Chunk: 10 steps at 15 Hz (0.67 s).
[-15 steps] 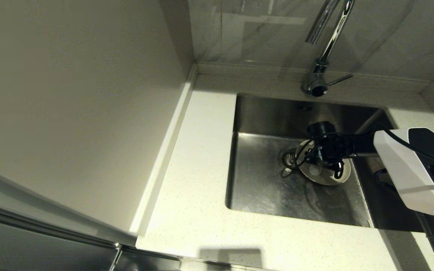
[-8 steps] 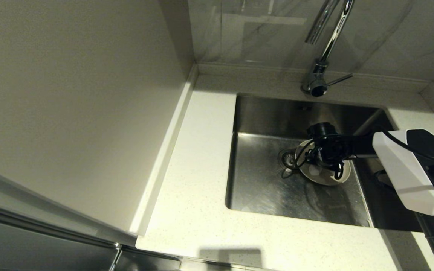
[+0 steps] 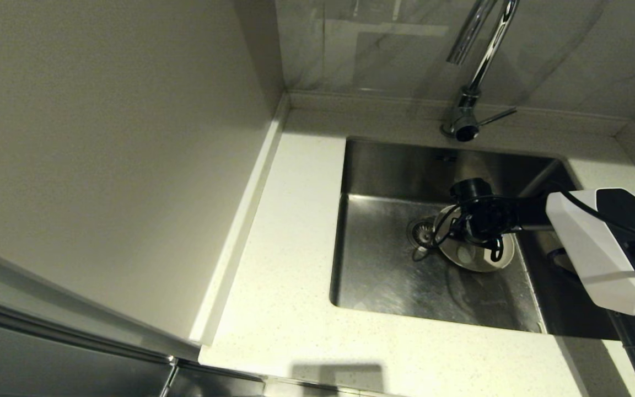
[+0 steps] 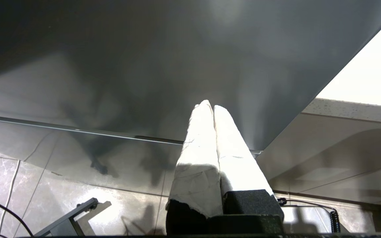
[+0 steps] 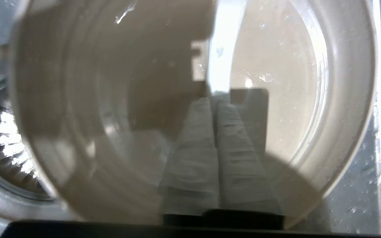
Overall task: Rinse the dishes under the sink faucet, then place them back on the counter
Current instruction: Place the spoon on the bowl
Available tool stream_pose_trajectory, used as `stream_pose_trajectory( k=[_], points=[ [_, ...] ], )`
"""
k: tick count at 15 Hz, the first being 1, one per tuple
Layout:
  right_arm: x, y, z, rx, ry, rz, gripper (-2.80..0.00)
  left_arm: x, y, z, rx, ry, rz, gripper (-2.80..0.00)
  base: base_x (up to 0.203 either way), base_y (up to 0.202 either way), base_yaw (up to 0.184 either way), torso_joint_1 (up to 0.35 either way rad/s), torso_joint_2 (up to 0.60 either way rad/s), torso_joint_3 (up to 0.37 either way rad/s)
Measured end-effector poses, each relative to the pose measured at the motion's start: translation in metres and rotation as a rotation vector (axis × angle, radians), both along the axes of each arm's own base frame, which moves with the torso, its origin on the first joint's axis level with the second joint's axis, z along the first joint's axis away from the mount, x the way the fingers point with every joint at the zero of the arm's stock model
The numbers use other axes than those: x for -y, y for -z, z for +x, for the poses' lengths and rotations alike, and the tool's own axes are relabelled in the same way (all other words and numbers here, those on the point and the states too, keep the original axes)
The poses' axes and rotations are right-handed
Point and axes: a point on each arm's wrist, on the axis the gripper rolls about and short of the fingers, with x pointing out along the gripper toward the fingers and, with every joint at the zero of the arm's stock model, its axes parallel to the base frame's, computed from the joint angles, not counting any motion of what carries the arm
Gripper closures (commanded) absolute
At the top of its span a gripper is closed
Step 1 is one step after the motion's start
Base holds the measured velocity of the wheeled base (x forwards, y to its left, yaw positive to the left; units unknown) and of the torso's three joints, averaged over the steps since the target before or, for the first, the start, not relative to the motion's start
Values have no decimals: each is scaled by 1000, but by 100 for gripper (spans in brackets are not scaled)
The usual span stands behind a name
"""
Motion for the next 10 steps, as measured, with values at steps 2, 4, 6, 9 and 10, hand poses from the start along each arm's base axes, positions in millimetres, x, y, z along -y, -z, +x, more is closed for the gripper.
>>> stream_pose_trajectory(
  k=[2,4,6,9,10],
  points=[
    [1,0,0,-2,7,-7,0,0,0,0,0,0,0,0,0,0,0,0,0,0],
    [1,0,0,0,17,-18,0,0,0,0,0,0,1,0,0,0,0,0,0,0],
    [1,-3,-1,5,17,-18,0,0,0,0,0,0,0,0,0,0,0,0,0,0],
    [5,-13,-3,16,25,-31,0,0,0,0,0,0,0,0,0,0,0,0,0,0],
    [7,-17,-4,2,18,-48,0,0,0,0,0,0,0,0,0,0,0,0,0,0]
  ],
)
